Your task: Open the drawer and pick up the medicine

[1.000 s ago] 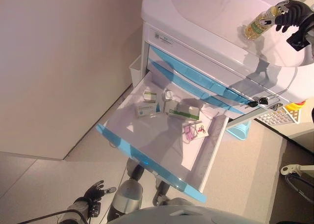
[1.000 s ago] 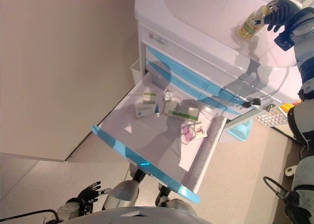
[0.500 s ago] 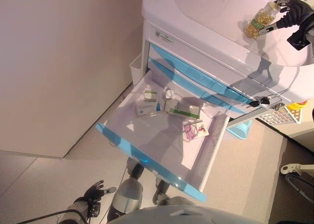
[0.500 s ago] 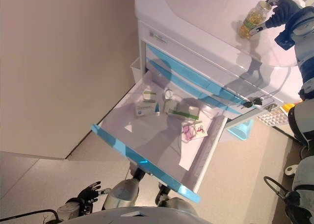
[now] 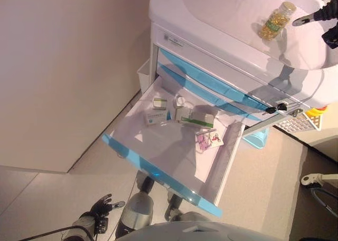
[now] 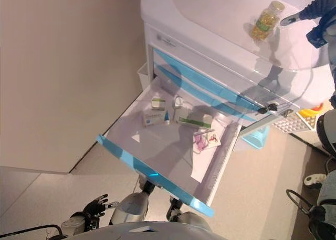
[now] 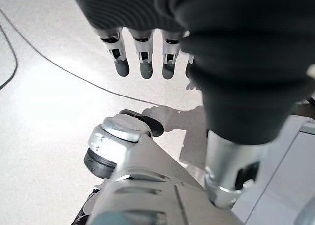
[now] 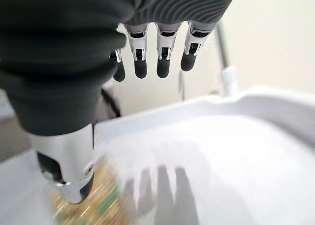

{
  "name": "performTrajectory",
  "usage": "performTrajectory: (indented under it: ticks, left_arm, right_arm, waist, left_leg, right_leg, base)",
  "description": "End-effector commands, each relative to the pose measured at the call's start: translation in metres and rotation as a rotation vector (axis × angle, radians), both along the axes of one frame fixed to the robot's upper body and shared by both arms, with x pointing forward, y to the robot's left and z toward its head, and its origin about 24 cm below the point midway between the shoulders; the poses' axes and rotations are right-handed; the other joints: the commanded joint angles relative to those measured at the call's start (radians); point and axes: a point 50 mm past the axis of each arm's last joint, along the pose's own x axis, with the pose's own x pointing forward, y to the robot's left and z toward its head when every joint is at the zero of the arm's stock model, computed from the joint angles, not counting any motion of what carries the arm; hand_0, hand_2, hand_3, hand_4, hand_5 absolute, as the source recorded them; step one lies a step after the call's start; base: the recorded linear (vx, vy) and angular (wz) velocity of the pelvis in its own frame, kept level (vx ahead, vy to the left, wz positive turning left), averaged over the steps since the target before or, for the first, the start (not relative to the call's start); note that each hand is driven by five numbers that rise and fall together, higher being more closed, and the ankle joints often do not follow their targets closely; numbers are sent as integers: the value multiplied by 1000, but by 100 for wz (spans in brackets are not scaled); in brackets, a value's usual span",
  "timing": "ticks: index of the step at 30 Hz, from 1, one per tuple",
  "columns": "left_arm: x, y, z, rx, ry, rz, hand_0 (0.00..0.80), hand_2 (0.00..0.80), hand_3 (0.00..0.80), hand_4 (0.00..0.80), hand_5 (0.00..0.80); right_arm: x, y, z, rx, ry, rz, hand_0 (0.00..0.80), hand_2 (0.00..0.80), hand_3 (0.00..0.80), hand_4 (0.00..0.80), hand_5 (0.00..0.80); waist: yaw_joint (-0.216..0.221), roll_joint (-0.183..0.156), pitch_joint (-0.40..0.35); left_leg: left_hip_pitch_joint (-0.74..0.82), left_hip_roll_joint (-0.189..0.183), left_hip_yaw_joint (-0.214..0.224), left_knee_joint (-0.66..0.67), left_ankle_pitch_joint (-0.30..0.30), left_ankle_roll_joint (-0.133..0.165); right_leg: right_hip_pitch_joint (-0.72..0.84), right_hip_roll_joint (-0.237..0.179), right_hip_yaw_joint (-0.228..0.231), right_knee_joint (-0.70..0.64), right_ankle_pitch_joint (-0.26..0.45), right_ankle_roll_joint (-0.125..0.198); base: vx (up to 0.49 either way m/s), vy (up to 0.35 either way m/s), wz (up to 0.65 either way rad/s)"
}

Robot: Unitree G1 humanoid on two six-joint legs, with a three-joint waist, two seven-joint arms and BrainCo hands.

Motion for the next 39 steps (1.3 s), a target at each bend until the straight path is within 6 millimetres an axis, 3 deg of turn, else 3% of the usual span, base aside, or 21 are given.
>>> performTrajectory:
  ticks: [1,9,13,16,17,18,19,20,21,22,23,24,28,33,39]
  left_arm:
    - [-19,11,-1,38,77,-51,0,0,0,0,0]
    - [-20,5,-5,20,110,-78,0,0,0,0,0]
    - [-17,0,-6,3,113,-83,0,0,0,0,0]
    - [-14,-5,-7,-8,122,-101,0,0,0,0,0]
    - [-14,-7,-8,-13,122,-96,0,0,0,0,0]
    - [-14,-7,-8,-10,124,-98,0,0,0,0,0]
    - [-11,-10,-9,-18,121,-89,0,0,0,0,0]
    - [-11,-10,-9,-17,122,-91,0,0,0,0,0]
    - [-10,-11,-10,-21,121,-88,0,0,0,0,0]
    - [-10,-16,-11,-28,117,-75,0,0,0,0,0]
    - [-10,-16,-12,-29,117,-73,0,0,0,0,0]
    - [-11,-21,-13,-36,112,-66,0,0,0,0,0]
    - [-13,-26,-15,-44,100,-54,0,0,0,0,0]
    - [-16,-21,-14,-27,93,-61,0,0,0,0,0]
    - [-20,-20,-14,-47,60,22,0,0,0,0,0]
  right_arm:
    - [-24,-7,50,38,-244,-4,0,0,0,0,0]
    - [-40,-30,39,164,-405,-9,0,0,0,0,0]
    - [-43,-37,9,306,-496,33,0,0,0,0,0]
    - [-42,-42,-40,478,-506,46,0,0,0,0,0]
    - [-42,-41,-72,532,-488,43,0,0,0,0,0]
    - [-44,-43,-88,570,-469,32,0,0,0,0,0]
    - [-46,-37,-132,633,-412,33,0,0,0,0,0]
    - [-48,-37,-145,665,-392,24,0,0,0,0,0]
    - [-52,-31,-174,701,-350,10,0,0,0,0,0]
    - [-61,-20,-221,734,-277,-24,0,0,0,0,0]
    - [-65,-17,-235,747,-238,-47,0,0,0,0,0]
    - [-83,-10,-279,759,-147,-92,0,0,0,0,0]
    - [-128,15,-367,774,193,-152,0,0,0,0,0]
    - [-171,45,-422,666,539,-107,0,0,0,0,0]
    - [-218,68,-461,754,679,-191,0,0,0,0,0]
  waist:
    - [-32,1,-97]
    - [-89,35,-133]
    - [-129,52,-137]
    - [-160,67,-135]
    - [-176,73,-133]
    - [-177,71,-134]
    - [-196,78,-130]
    - [-199,77,-130]
    - [-208,79,-129]
    - [-224,83,-126]
    - [-227,82,-127]
    - [-238,86,-127]
    - [-257,89,-129]
    - [-271,89,-123]
    - [-287,104,-103]
  left_leg:
    - [67,-6,81,2,-149,10]
    - [97,-8,133,8,-169,21]
    - [111,-7,154,13,-181,25]
    - [119,-4,168,11,-188,25]
    - [123,-2,176,12,-189,24]
    - [124,-2,179,12,-191,24]
    - [126,0,188,11,-193,25]
    - [127,0,191,10,-194,25]
    - [128,2,197,10,-195,26]
    - [130,4,209,9,-199,27]
    - [132,5,213,8,-201,28]
    - [133,8,225,6,-203,27]
    - [137,15,254,2,-204,26]
    - [128,15,262,1,-201,24]
    - [116,15,261,4,-193,27]
  right_leg:
    - [38,-45,35,26,-4,103]
    - [38,-51,86,43,-7,112]
    - [35,-51,117,55,-12,113]
    - [34,-50,135,57,-13,114]
    - [34,-50,142,59,-14,114]
    - [33,-50,146,60,-14,114]
    - [30,-49,155,61,-14,114]
    - [28,-49,159,61,-14,114]
    - [27,-47,165,60,-14,113]
    - [25,-46,172,57,-12,113]
    - [25,-44,176,55,-12,112]
    - [25,-43,179,48,-10,112]
    - [23,-39,192,31,1,112]
    - [15,-34,192,17,9,111]
    - [1,-28,195,26,5,103]
  base:
    - [-39,16,-20]
    - [-53,16,-31]
    - [-58,-4,-26]
    - [-58,-5,-21]
    - [-48,-1,-25]
    - [-49,-5,-29]
    - [-42,-11,-40]
    - [-46,-16,-38]
    - [-31,-22,-35]
    - [-21,-24,-24]
    - [-11,-25,-18]
    - [1,-19,-18]
    - [15,-44,-24]
    - [13,-56,-10]
    - [50,-19,-1]
